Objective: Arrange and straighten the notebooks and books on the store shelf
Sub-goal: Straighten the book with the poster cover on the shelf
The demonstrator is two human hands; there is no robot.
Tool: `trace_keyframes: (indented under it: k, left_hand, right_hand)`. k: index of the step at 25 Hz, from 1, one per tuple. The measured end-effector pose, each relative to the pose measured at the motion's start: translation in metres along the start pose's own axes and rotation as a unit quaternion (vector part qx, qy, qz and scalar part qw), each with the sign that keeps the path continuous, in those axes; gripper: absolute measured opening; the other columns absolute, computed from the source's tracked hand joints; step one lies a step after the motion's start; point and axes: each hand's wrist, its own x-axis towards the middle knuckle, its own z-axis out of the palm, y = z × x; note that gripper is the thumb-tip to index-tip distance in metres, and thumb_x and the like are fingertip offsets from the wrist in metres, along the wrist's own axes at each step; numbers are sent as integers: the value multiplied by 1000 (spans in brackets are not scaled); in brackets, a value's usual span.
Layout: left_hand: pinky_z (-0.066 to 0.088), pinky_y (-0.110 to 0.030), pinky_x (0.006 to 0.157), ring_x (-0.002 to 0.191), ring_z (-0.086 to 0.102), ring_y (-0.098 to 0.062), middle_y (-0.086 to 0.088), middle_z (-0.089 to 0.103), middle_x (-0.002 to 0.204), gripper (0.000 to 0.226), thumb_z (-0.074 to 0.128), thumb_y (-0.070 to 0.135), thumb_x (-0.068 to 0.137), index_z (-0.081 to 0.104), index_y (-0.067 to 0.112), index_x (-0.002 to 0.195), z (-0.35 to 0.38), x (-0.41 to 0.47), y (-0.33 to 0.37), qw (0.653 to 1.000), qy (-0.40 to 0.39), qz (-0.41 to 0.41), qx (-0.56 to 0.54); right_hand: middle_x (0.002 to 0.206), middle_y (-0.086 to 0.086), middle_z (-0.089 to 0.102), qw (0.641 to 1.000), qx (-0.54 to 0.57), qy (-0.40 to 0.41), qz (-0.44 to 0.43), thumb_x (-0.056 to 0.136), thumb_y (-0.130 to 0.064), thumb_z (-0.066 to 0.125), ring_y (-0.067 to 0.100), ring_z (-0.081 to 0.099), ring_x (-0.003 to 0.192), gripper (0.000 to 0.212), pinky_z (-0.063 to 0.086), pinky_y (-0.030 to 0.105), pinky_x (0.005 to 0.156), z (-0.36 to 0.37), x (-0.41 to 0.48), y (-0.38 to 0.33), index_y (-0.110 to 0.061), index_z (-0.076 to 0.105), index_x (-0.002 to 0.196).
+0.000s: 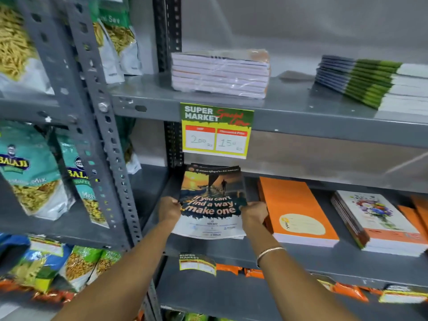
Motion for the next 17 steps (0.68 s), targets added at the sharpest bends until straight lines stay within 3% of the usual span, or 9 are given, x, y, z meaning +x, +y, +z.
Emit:
trace_keyframes:
  k: [3, 6, 17]
  left_hand:
    - [46, -35, 74, 85, 67, -26, -29, 71, 88, 20, 56, 0, 85, 73, -10, 83, -4, 5, -7, 1000, 6, 3, -1]
    - [51, -38, 87, 97, 69, -34, -28, 73, 101, 21, 58, 2, 85, 73, -9, 94, -4, 8, -11, 1000, 7, 7, -7]
    - [53, -33, 81, 95, 69, -33, -25, 73, 102, 21, 61, 4, 86, 72, -5, 100, 2, 11, -6, 999, 25, -27, -28]
  right_hand:
    - [108, 26, 69, 1000, -22, 6, -4, 80, -3, 70, 35, 67, 101, 23, 56, 38, 87, 5, -4, 2, 9, 68, 100]
    - [108, 25, 69, 999, -47, 7, -14, 81, -5, 70, 35, 67, 101, 24, 54, 38, 85, 5, -7, 7, 8, 69, 101]
    - [106, 24, 70, 996, -83, -14, -23, 80, -6, 71, 34, 67, 98, 24, 52, 32, 75, 1, -7, 8, 9, 69, 99]
